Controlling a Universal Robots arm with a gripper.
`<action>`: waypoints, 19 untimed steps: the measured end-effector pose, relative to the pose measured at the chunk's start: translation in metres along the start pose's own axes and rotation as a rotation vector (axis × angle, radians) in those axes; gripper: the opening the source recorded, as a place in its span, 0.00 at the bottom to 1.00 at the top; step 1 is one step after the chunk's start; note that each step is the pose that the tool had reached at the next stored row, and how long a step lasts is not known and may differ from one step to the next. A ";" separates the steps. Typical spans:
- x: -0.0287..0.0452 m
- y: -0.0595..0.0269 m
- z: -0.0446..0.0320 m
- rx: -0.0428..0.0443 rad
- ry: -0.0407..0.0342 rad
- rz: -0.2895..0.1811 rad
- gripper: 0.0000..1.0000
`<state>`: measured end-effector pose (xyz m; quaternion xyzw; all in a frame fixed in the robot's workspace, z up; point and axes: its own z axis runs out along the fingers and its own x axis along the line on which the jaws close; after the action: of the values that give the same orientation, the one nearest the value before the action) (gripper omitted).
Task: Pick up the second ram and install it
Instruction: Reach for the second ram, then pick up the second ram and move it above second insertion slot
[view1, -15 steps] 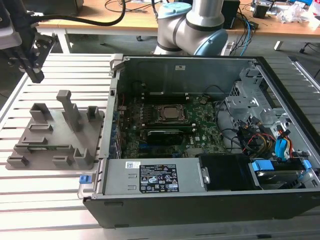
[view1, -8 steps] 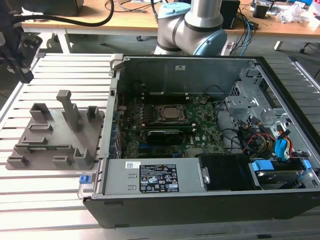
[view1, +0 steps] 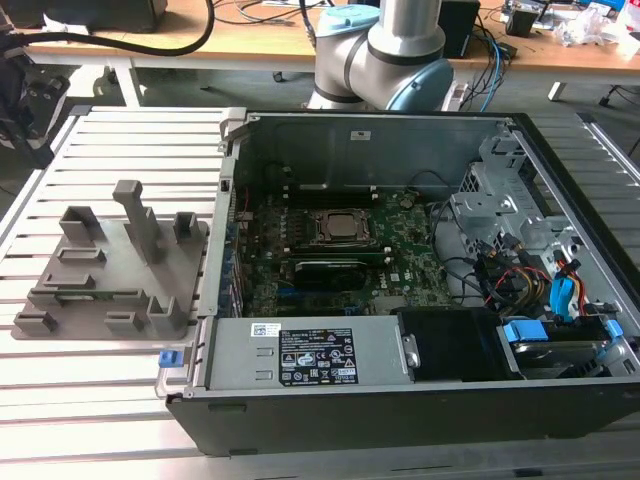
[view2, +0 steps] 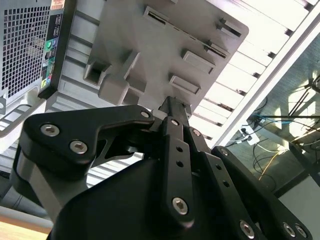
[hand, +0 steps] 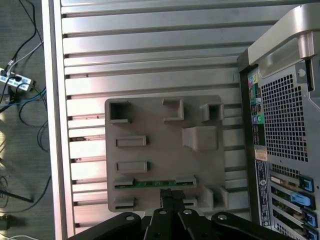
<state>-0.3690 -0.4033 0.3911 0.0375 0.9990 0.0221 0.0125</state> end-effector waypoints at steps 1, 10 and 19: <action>0.0000 -0.0001 0.0000 0.0000 0.0000 0.000 0.11; 0.0000 -0.0005 0.0000 0.0000 0.0000 0.000 0.11; 0.0001 -0.0006 0.0000 -0.0020 0.0039 -0.086 0.11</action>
<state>-0.3691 -0.4039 0.3911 -0.0054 0.9997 0.0226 0.0115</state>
